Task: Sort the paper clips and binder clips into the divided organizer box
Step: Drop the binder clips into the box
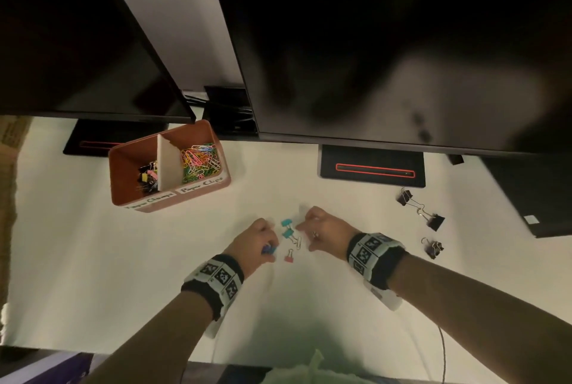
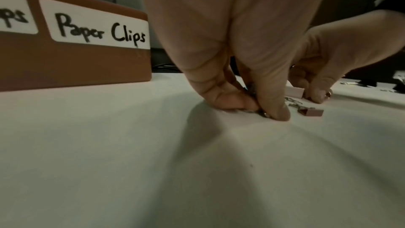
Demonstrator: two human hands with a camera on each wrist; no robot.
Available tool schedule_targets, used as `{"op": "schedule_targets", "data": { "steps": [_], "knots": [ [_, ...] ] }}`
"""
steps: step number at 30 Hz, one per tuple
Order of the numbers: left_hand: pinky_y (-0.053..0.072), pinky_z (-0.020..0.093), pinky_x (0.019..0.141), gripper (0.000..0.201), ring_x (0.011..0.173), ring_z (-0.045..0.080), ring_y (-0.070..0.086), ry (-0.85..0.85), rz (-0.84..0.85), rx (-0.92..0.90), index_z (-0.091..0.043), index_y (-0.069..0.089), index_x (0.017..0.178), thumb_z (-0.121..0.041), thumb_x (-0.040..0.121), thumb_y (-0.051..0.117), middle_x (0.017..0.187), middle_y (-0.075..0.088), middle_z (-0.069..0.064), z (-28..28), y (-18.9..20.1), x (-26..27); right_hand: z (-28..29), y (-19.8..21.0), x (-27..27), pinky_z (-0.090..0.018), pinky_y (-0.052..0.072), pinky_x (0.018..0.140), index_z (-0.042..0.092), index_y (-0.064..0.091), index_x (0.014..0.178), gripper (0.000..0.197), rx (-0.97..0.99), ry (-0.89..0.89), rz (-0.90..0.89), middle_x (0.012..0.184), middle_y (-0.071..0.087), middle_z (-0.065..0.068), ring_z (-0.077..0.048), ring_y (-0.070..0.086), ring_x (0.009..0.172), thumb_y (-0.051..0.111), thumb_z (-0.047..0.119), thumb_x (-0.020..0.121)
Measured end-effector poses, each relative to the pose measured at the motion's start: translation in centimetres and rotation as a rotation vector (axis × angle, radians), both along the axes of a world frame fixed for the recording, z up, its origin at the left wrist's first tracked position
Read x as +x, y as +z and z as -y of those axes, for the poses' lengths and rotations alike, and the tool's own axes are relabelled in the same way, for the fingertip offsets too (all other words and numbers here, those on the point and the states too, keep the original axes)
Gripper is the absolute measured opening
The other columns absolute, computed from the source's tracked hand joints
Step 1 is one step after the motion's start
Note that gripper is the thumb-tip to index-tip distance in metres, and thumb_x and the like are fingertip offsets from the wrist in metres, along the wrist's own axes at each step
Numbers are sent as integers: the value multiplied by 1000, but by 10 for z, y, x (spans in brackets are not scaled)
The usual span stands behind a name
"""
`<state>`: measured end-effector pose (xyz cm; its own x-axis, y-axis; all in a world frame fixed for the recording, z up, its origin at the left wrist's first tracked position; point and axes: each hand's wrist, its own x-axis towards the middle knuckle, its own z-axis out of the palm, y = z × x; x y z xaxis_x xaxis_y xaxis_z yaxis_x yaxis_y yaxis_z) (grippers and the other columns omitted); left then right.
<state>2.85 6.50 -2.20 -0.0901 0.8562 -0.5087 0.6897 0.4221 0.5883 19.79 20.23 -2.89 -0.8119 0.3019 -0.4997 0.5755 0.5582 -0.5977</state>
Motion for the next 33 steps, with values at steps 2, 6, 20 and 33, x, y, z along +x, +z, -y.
{"op": "schedule_targets", "data": {
  "steps": [2,6,20,33],
  "knots": [
    [41,21,84,17,87,14,48,44,-11,24,-11,59,88,-13,76,70,100,41,-4,3,-1,3,-1,1,1,-26,42,93,14,55,124,49,-3,-37,4,122,44,-6,-26,54,102,71,14,78],
    [37,23,69,23,69,13,45,99,-49,64,-19,46,78,-16,78,69,73,43,-9,11,1,2,-4,6,7,-30,45,80,18,57,109,40,110,-49,54,110,48,-3,-22,51,92,72,33,75],
    [44,29,83,30,88,25,57,127,-106,17,-10,62,108,-17,79,69,94,55,10,-33,6,-23,3,16,-40,-23,43,84,14,49,129,53,-45,-75,-84,115,43,-6,-17,50,84,69,12,80],
    [45,26,82,25,90,24,56,177,-107,21,-5,60,104,-9,80,66,101,58,12,-21,1,-34,9,6,-66,-28,43,82,6,61,108,26,52,9,72,114,47,-13,-30,55,98,64,10,83]
  ]
}}
